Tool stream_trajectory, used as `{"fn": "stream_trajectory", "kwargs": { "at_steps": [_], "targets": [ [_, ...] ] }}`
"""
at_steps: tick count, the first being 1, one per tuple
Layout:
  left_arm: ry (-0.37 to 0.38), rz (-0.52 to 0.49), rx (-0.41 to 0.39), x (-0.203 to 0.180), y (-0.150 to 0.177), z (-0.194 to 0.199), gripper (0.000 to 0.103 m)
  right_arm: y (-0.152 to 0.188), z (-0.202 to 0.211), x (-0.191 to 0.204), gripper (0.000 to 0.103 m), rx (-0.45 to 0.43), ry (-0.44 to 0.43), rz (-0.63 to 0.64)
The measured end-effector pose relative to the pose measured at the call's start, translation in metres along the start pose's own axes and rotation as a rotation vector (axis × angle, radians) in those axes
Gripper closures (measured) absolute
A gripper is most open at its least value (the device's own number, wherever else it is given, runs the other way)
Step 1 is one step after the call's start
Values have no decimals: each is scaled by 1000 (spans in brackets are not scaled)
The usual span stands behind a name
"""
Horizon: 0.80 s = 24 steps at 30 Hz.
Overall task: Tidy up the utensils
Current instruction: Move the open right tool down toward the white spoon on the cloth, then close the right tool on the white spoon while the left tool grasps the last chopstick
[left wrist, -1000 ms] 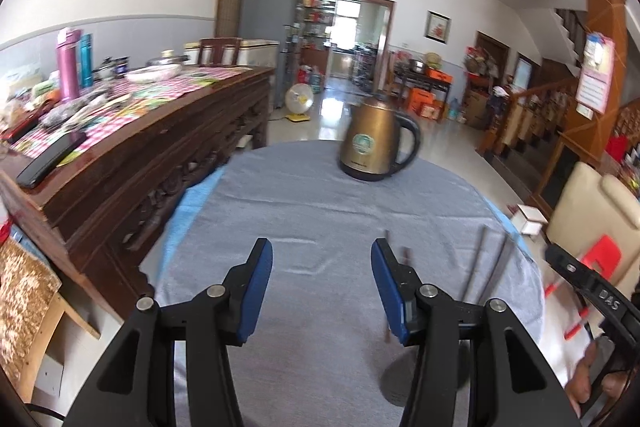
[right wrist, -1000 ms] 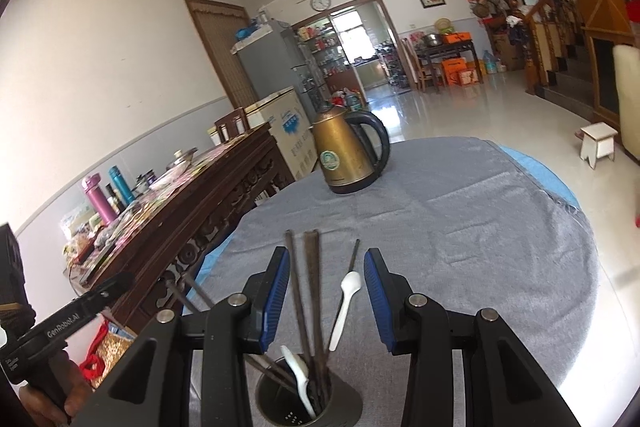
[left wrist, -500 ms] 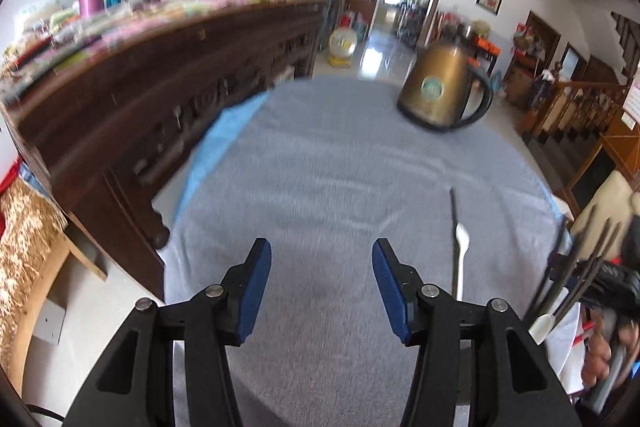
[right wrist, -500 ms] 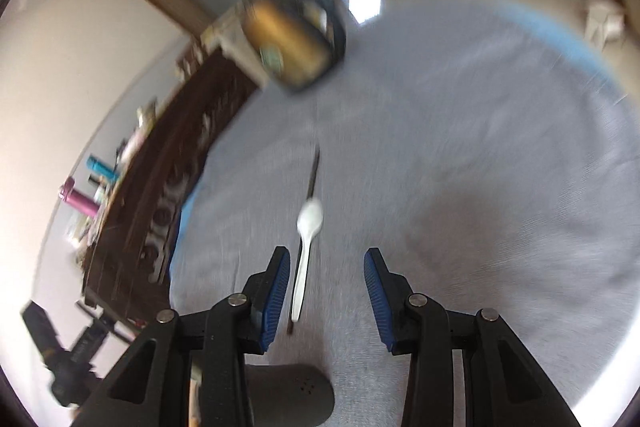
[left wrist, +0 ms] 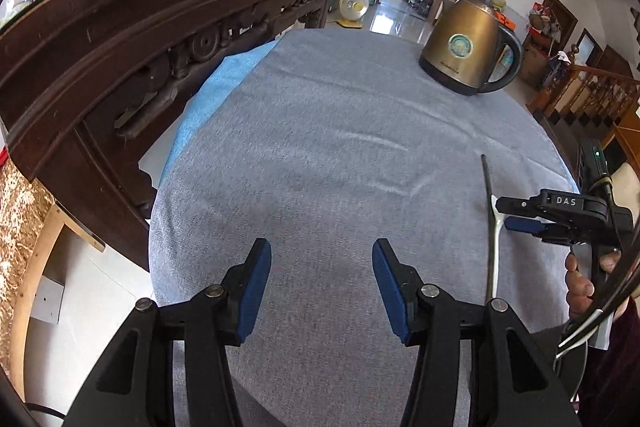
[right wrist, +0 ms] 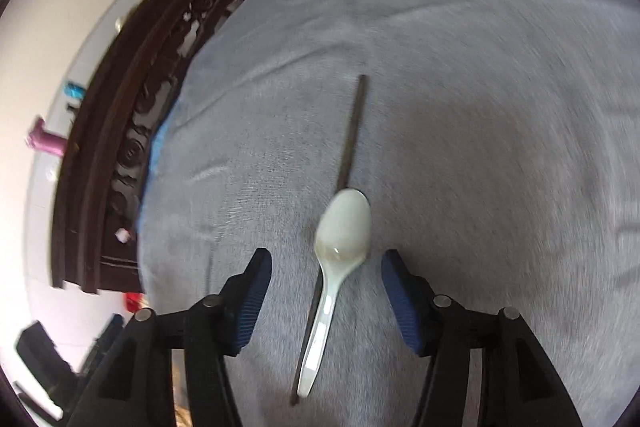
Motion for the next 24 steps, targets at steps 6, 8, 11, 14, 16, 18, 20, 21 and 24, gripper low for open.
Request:
{"fn": "stream_trajectory", "kwargs": {
  "at_steps": [6, 8, 11, 14, 16, 18, 20, 21, 24],
  "targets": [
    [7, -1, -1, 1, -1, -4, 50, 0, -5, 20, 71, -61, 212, 205],
    [5, -11, 2, -1, -3, -5, 50, 4, -4, 21, 72, -78, 229, 240],
    [-5, -29, -1, -3, -7, -5, 50, 9, 0, 18, 72, -109, 216, 254],
    [-19, -76, -18, -8, -18, -8, 50, 6, 11, 3, 72, -128, 160, 192],
    [-13, -111, -32, -13, -27, -14, 50, 4, 23, -9, 72, -157, 122, 142],
    [22, -168, -32, -21, -40, -30, 50, 0, 39, -24, 72, -196, 99, 101],
    [61, -219, -13, -29, -51, -49, 50, -5, 54, -37, 72, -248, 112, 68],
    [82, -240, 2, -34, -57, -61, 50, -7, 61, -44, 72, -276, 129, 57],
    [157, -266, 38, -49, -77, -95, 50, -12, 77, -56, 72, -340, 176, 30]
  ]
}}
Point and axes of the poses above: each gripper's, at about its wrist camera, not at the fingertips, and z roughly against the way its jaws point, x to its left, y to its underside, the point moved 3 cm from there along -z, roughly the way its jaws point, and after that the axes turned 14 degrees about -z, right-handed, at the moved point
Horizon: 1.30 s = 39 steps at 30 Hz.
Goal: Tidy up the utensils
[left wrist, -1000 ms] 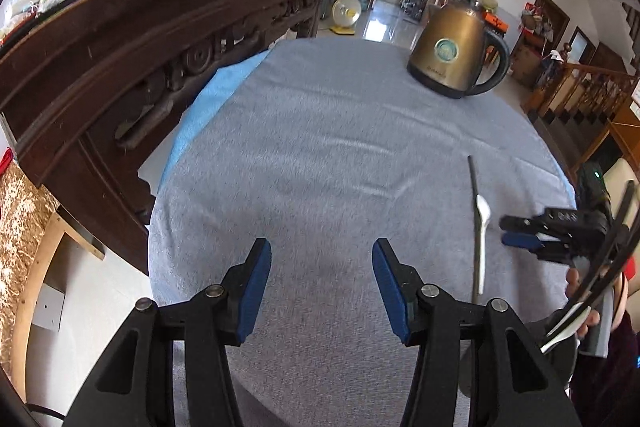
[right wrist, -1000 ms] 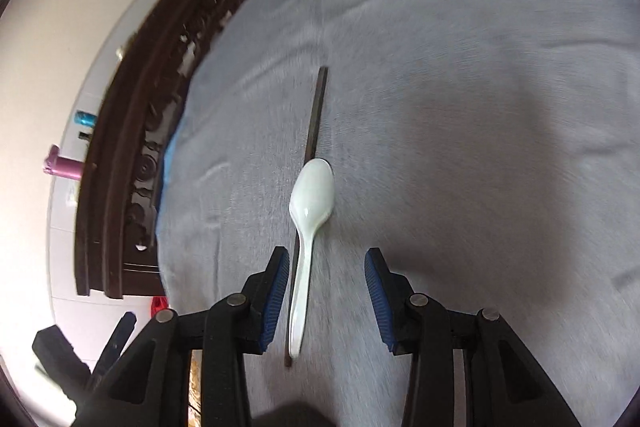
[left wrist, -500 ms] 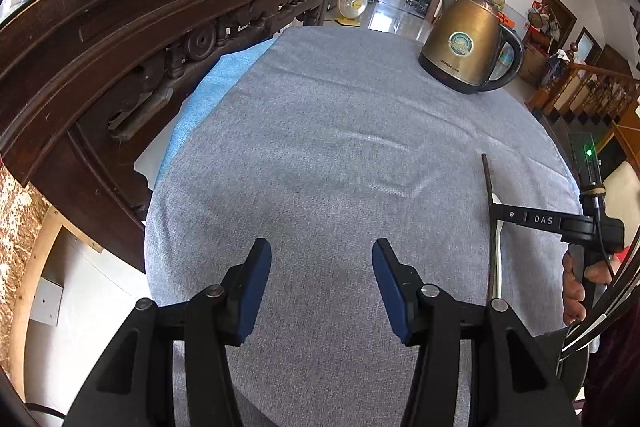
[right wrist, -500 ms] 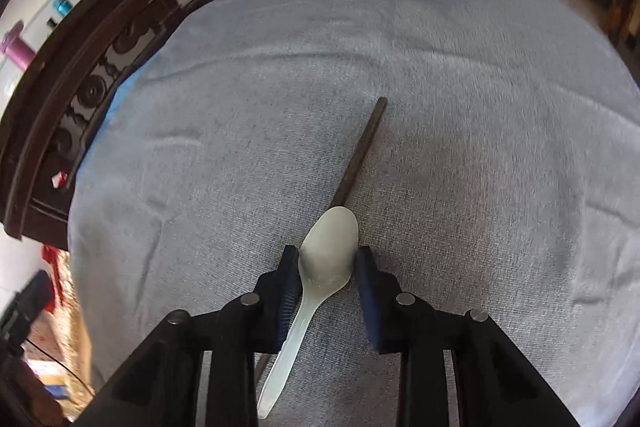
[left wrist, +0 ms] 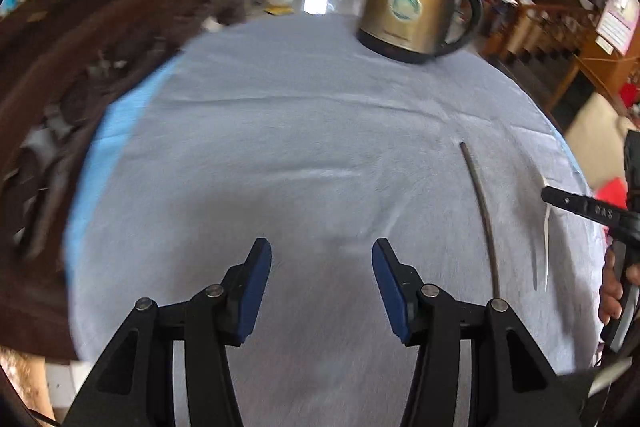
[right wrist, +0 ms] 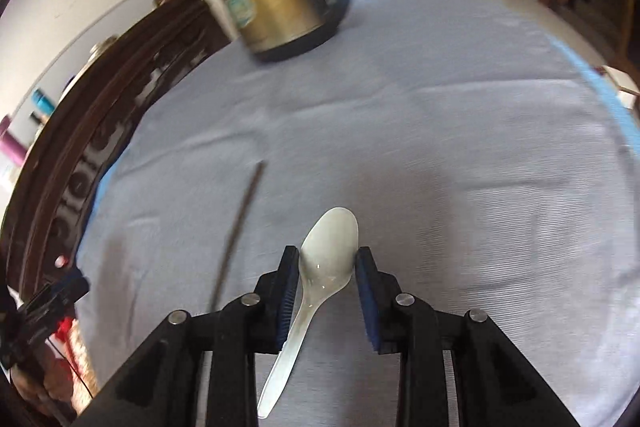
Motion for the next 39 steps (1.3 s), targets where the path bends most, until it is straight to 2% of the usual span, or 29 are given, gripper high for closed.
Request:
{"fn": "stream_trajectory", "kwargs": {
  "at_steps": [5, 12, 13, 14, 15, 18, 19, 20, 21, 22, 24, 27, 30, 31, 32, 33, 37, 39],
  "targets": [
    [82, -94, 7, -39, -43, -38, 50, -6, 2, -15, 72, -40, 138, 18],
    [145, -275, 59, -120, -91, -79, 50, -6, 3, -29, 69, 0, 161, 17],
    [146, -297, 64, -127, -95, -84, 50, -3, -4, -26, 63, 7, 154, 9],
    [148, -321, 72, -136, -98, -90, 50, -4, -3, -31, 47, 15, 143, -11],
    [147, -337, 79, -142, -100, -94, 49, -4, -1, -36, 42, 15, 133, -33],
    [147, -364, 132, -152, -99, -113, 51, -4, 7, -48, 40, -6, 100, -68],
    [145, -365, 134, -152, -97, -115, 56, -3, 9, -50, 40, -3, 94, -74],
    [134, -380, 104, -153, -99, -113, 74, -3, 9, -52, 42, 10, 90, -84],
    [118, -399, 96, -154, -98, -112, 79, -4, 8, -55, 45, 21, 91, -95],
    [111, -401, 99, -152, -98, -111, 93, -4, 8, -56, 51, 22, 97, -102],
    [127, -367, 103, -144, -96, -108, 96, -7, 6, -57, 52, 30, 104, -112],
    [106, -335, 96, -128, -90, -103, 98, -7, 2, -49, 52, 43, 115, -109],
    [112, -278, 93, -111, -84, -97, 98, -5, -6, -36, 52, 35, 200, -53],
    [110, -268, 93, -105, -81, -96, 98, -5, -7, -33, 57, 27, 212, -44],
    [108, -253, 91, -98, -78, -93, 98, -5, -9, -30, 69, 16, 224, -33],
    [108, -240, 88, -92, -75, -91, 98, -5, -10, -28, 69, 13, 229, -32],
    [95, -173, 48, -70, -64, -69, 98, -3, -8, -25, 69, 9, 204, -45],
    [85, -133, 12, -58, -59, -53, 98, -1, 4, -25, 69, -30, 179, -57]
  ]
}}
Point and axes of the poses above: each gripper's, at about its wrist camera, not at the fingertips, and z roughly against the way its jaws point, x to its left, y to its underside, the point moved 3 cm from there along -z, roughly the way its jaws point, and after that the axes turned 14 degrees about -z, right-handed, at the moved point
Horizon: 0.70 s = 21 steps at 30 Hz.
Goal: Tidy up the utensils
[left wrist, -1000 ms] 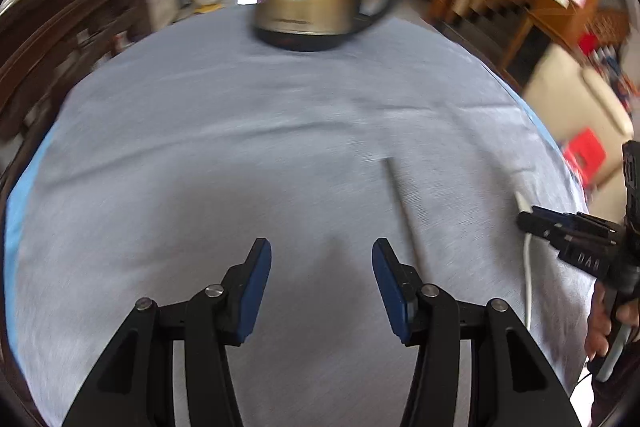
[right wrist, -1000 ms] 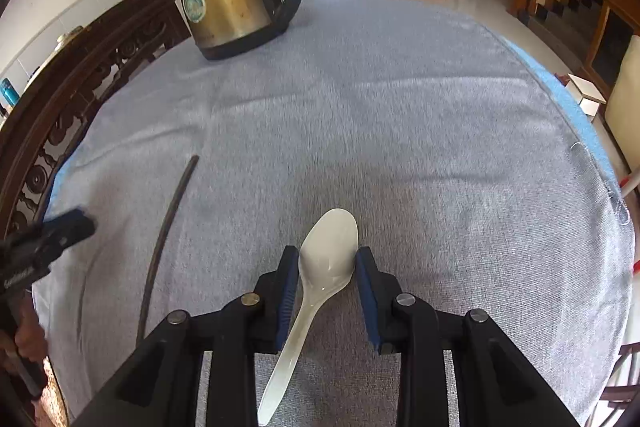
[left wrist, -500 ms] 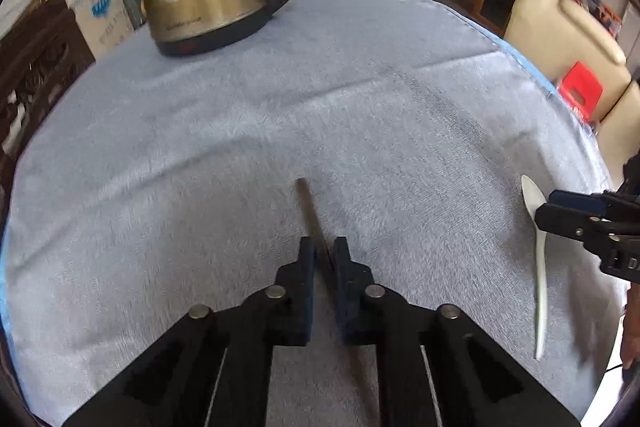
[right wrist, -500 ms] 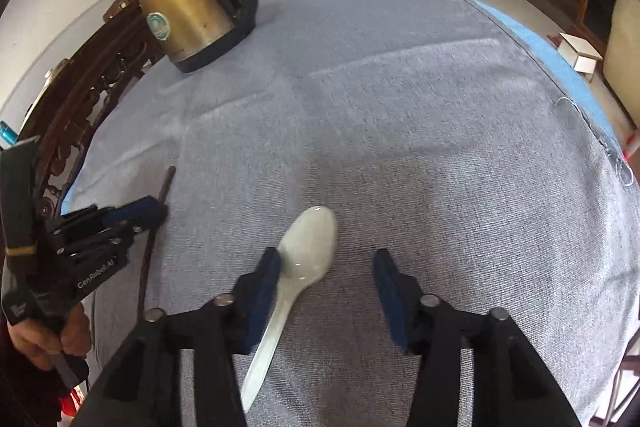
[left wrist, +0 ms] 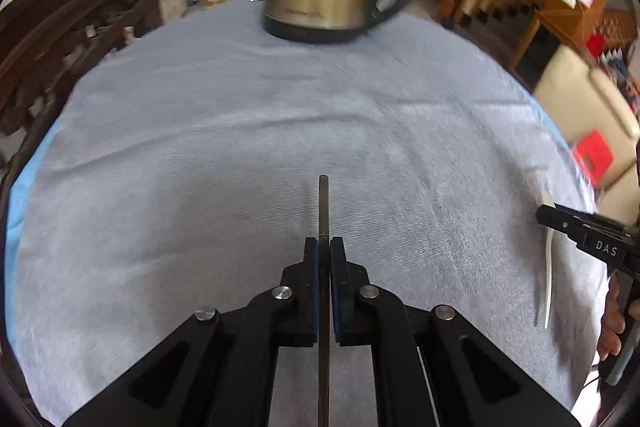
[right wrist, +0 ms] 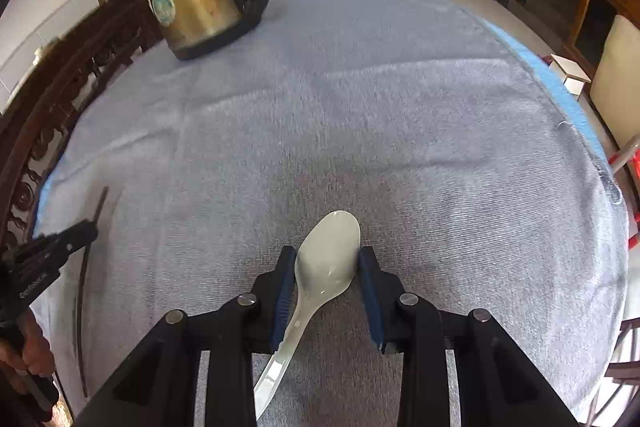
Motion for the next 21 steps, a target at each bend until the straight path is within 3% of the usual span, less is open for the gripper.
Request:
{"fn": "stream_trajectory", "kwargs": {
  "at_steps": [7, 14, 21],
  "targets": [
    [-82, 132, -148, 24, 29, 73, 98, 17, 73, -13, 69, -223, -122, -57],
    [-200, 206, -289, 21, 75, 147, 98, 54, 151, -15, 69, -470, -152, -61],
    [-258, 260, -386, 12, 109, 205, 98, 90, 212, 1, 69, -612, -215, -20]
  ]
}}
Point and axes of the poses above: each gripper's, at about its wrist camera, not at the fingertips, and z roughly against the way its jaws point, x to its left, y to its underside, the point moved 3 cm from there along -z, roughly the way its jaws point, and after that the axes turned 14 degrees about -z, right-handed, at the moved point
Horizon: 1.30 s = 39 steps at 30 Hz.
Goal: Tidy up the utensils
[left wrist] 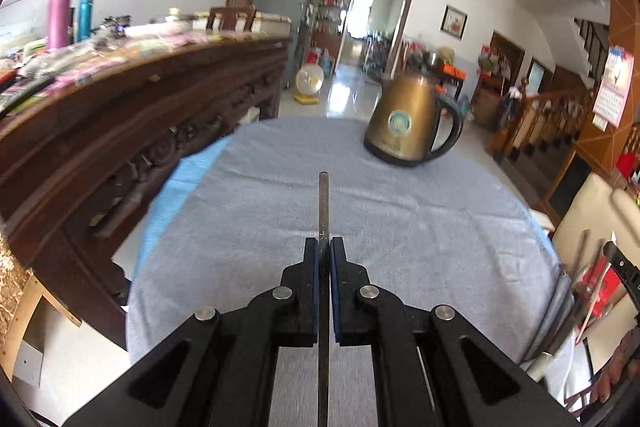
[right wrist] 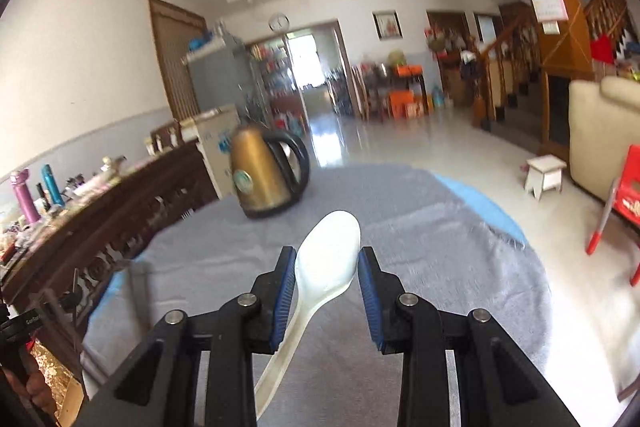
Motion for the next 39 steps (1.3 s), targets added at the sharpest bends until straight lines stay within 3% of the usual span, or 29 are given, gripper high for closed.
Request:
{"fn": "stream_trajectory", "kwargs": {
  "at_steps": [5, 12, 23, 39],
  "targets": [
    [-32, -13, -70, -2, -6, 47, 98, -2, 35, 30, 69, -53, -52, 54],
    [-64, -55, -133, -14, -21, 92, 98, 6, 56, 56, 69, -49, -91, 93],
    [-101, -81, -203, -28, -38, 124, 98, 11, 73, 70, 69, -45, -135, 107],
    [-80, -128, -267, -59, -57, 146, 98, 13, 78, 65, 69, -32, -147, 95]
  ]
}}
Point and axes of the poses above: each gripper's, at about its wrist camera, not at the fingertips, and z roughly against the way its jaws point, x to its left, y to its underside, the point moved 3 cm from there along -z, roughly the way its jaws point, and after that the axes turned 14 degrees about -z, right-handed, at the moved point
